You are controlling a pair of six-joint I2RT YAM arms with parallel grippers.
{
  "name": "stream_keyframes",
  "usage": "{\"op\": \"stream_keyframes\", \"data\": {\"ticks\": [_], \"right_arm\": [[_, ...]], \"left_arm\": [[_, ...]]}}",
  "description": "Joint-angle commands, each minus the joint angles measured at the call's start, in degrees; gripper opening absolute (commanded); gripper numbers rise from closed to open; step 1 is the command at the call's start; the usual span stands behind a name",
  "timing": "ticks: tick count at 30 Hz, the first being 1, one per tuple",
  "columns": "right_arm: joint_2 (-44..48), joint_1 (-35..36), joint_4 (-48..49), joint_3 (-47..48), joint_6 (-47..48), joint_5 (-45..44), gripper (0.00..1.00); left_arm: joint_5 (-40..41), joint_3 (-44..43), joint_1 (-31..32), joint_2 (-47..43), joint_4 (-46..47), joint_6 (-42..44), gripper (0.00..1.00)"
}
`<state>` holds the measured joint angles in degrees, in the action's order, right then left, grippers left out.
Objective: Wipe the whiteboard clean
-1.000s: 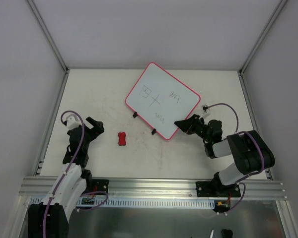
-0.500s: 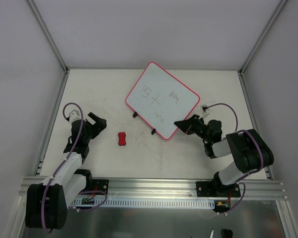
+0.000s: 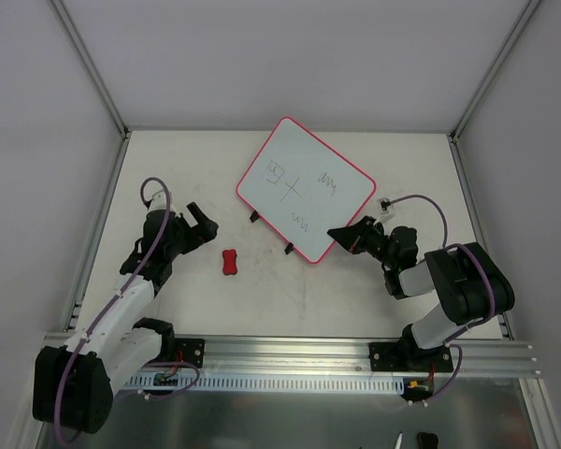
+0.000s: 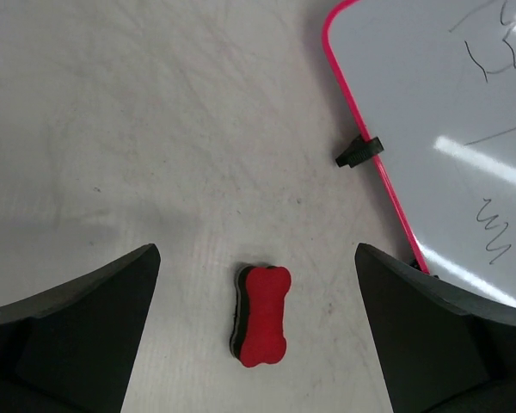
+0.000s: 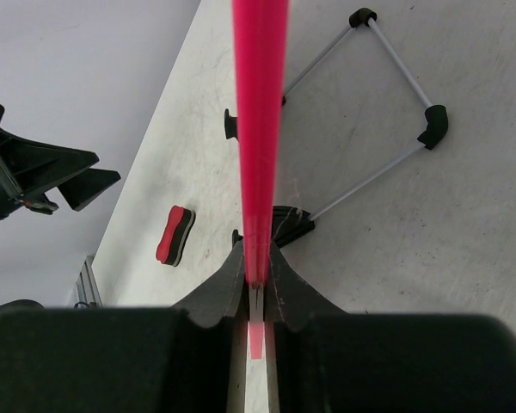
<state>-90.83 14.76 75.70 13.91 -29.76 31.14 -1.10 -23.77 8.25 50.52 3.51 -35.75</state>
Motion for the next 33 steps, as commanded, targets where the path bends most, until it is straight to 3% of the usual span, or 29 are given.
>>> {"op": "stream_keyframes", "data": {"ticks": [1,8,13,23,26,28,33], "right_arm": [[-0.05,-0.26,12.01,0.24,3.30,-1.16,0.00],[-0.23,-0.26,12.01,0.42,3.22,-0.81,0.00],[-0.32,-0.26,12.01,0.68,3.13,-0.64,0.00],[-0.23,-0.35,12.01,0.77,3.13,-0.20,0.00],[-0.14,-0.26,12.01,0.77,3.04,-0.20,0.00],[-0.05,-0.35,12.01,0.68,2.87,-0.20,0.00],[0.21,-0.61,12.01,0.50,2.95,-0.11,0.00]], "left_arm": [[8.38,-7.59,6.15,2.82,-12.96,5.16,0.99],[-0.55,-17.61,9.32,15.91,-22.30,5.95,0.99],[2.77,-21.84,12.57,25.49,-26.88,8.32,0.99],[7.08,-22.90,18.55,26.38,-27.15,8.85,0.97],[6.82,-23.69,18.91,29.18,-27.32,10.87,0.93],[6.82,-24.04,19.08,30.42,-27.33,11.49,0.84],[8.57,-25.01,20.14,33.41,-27.85,11.31,0.82]]}}
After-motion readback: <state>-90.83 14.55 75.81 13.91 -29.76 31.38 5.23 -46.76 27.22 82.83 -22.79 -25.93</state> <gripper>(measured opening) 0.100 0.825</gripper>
